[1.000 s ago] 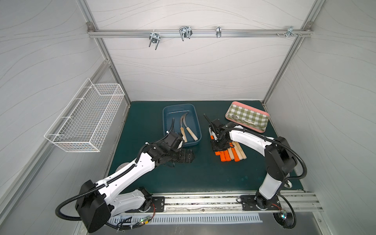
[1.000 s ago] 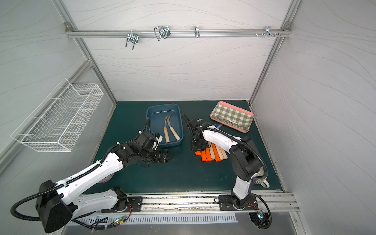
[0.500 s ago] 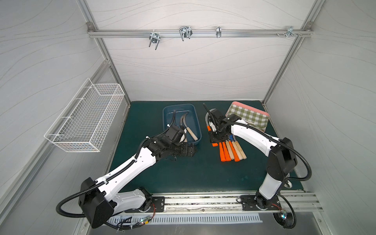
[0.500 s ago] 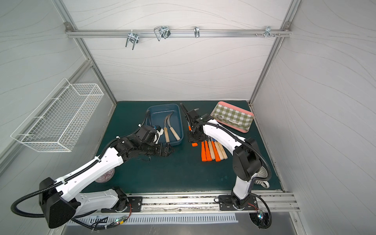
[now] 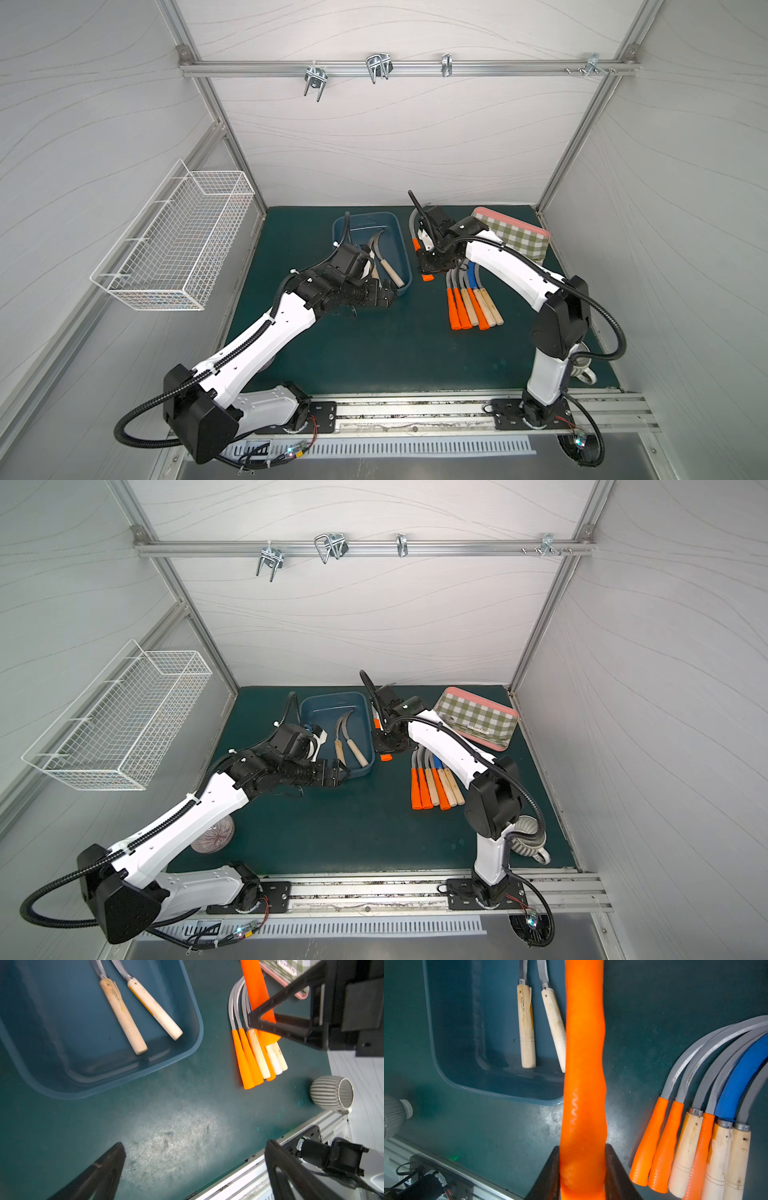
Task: Put small sickles into storage boxes
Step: Pick up the sickle at the center of the board, then place the sickle in the storage box.
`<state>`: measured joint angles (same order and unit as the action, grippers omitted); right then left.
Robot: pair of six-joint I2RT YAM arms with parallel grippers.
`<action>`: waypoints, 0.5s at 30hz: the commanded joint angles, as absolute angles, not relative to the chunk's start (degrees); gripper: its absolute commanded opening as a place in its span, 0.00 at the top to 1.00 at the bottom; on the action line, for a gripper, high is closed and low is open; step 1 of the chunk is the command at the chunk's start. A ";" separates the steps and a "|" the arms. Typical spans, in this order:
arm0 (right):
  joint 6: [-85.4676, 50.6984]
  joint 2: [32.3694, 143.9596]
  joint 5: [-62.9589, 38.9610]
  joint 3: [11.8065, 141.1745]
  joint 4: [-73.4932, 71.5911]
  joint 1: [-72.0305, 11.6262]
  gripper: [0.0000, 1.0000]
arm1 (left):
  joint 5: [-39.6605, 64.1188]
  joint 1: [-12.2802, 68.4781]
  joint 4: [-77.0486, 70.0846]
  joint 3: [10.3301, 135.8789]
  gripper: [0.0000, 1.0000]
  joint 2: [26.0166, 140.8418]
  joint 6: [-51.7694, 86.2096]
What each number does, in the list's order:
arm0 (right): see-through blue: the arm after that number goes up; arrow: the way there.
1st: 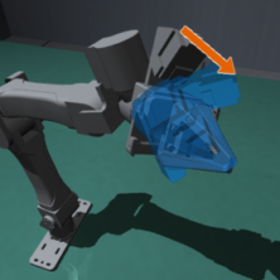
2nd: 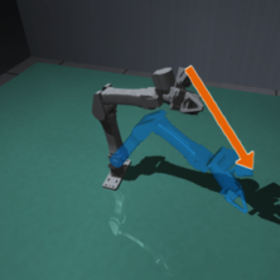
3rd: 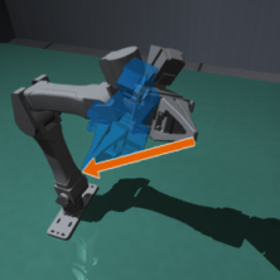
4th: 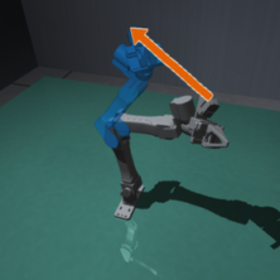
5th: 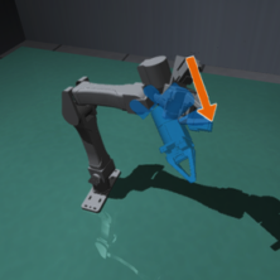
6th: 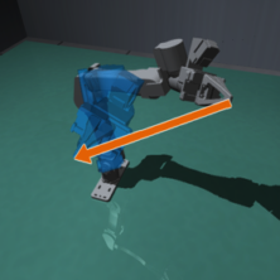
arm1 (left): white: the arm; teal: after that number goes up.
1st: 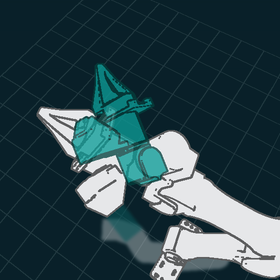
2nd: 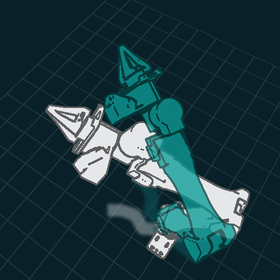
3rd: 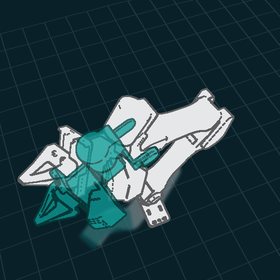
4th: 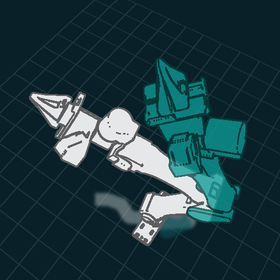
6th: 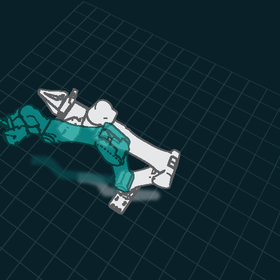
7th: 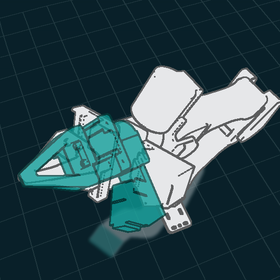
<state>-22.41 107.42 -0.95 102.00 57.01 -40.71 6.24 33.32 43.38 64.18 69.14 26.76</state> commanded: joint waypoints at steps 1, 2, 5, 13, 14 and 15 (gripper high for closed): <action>-21.93 109.81 -2.24 105.58 58.89 -41.87 0.83 | 7.10 31.34 43.59 66.72 0.01 67.79 26.28; -22.06 110.55 -2.40 106.50 58.89 -42.10 0.83 | 7.10 30.85 43.52 66.67 0.01 67.60 26.19; -22.40 112.55 -2.82 109.04 58.90 -42.75 0.83 | 7.16 29.64 43.68 66.12 0.01 67.24 25.98; -23.59 118.41 -4.91 115.25 57.76 -44.21 0.83 | 7.63 26.27 43.68 64.00 0.01 65.23 26.62; -23.73 119.23 -5.20 115.90 57.60 -44.31 0.83 | 7.76 25.98 43.69 63.67 0.01 65.05 26.79; -23.73 120.05 -5.36 116.61 57.36 -44.58 0.83 | 8.03 25.61 43.69 63.26 0.01 64.68 26.96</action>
<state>-22.94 118.08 -4.01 114.43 57.36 -43.83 7.35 26.48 43.72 63.94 66.04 26.76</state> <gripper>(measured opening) 0.318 0.993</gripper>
